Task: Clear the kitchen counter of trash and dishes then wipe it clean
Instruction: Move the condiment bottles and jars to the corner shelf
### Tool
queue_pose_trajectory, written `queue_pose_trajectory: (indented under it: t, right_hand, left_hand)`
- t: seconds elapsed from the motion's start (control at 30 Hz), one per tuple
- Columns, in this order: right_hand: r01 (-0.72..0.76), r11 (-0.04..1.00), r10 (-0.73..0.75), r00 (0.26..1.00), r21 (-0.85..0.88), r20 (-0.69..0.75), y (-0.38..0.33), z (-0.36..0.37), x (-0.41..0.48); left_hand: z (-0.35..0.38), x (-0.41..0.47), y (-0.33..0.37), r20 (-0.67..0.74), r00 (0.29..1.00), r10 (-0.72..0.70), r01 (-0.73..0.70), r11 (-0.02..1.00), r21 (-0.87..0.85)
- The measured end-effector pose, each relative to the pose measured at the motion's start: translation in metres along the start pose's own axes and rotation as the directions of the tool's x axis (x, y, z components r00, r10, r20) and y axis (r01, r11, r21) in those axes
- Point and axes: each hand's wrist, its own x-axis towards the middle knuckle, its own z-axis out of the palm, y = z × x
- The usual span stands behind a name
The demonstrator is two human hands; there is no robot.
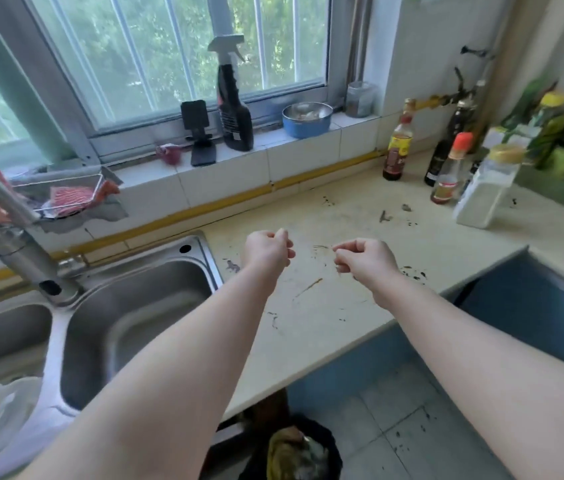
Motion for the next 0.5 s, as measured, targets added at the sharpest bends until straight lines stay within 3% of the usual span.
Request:
queue_pose_trajectory:
  t: [0.23, 0.5]
  right_hand:
    - [-0.042, 0.999, 0.039, 0.983, -0.012, -0.179, 0.024, -0.089, 0.014]
    - [-0.067, 0.997, 0.058, 0.967, -0.027, -0.249, 0.032, -0.15, 0.066]
  left_hand:
    - [0.092, -0.016, 0.042, 0.242, 0.968, 0.06, -0.063, 0.998, 0.003]
    - [0.161, 0.012, 0.083, 0.298, 0.95, 0.092, -0.094, 0.996, -0.008]
